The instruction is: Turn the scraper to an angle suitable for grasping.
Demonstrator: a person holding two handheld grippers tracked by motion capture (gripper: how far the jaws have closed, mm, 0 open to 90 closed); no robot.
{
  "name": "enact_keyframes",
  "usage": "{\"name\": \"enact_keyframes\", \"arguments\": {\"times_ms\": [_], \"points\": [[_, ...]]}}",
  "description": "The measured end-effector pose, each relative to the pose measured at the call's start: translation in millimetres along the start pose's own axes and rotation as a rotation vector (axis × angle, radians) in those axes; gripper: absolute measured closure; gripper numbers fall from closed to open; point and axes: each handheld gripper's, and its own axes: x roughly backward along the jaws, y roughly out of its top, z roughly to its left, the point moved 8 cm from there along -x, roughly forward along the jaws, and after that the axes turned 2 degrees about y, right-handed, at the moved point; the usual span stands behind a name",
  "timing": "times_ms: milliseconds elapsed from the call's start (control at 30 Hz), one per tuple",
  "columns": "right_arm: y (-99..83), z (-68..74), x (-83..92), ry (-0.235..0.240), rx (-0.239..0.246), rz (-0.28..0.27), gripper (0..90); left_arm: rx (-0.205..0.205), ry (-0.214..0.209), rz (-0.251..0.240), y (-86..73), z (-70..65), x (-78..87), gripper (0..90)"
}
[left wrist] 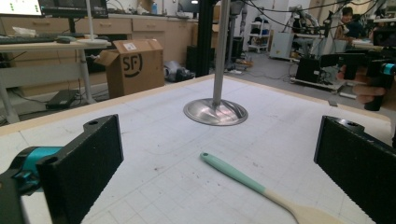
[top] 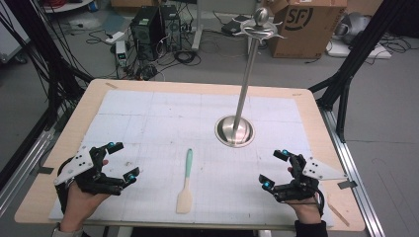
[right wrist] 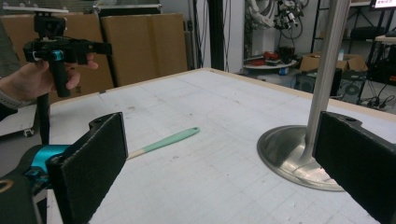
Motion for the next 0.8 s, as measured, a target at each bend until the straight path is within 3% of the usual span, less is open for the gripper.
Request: {"name": "enact_keyframes", "arguments": {"times_ms": [233,367,433,533,600,800], "points": [[-1.2,0.6,-0.9,0.006,-0.006,0.007,2.4,0.011,-0.006,-0.025,3.0,-2.4,-0.1,1.8],[-0.9,-0.4,-0.8,0.005,-0.004,0.003,2.4,0.016,-0.011,-0.009,2.0,-5.6,-2.8,3.1],[-1.2,-0.4,-0.9,0.004,-0.005,0.005,2.4,-0.009,-0.018,0.002,0.0,-9.5,-5.2,12.7],[-1.7,0.7,-1.2,0.006,-0.009,0.008,2.4,-0.03,-0.018,0.004,-0.5,-13.7,-6.8,38.7],[-2.3,0.6,-1.1,0.005,-0.005,0.011,2.4,-0.085,0.007,-0.017,0.0,-19.1,-7.5,55.2],[-3.3,1.0,0.5,0.001,-0.007,0.012,2.4,-0.079,0.009,0.067,-9.8,-27.8,-19.9,82.4]]}}
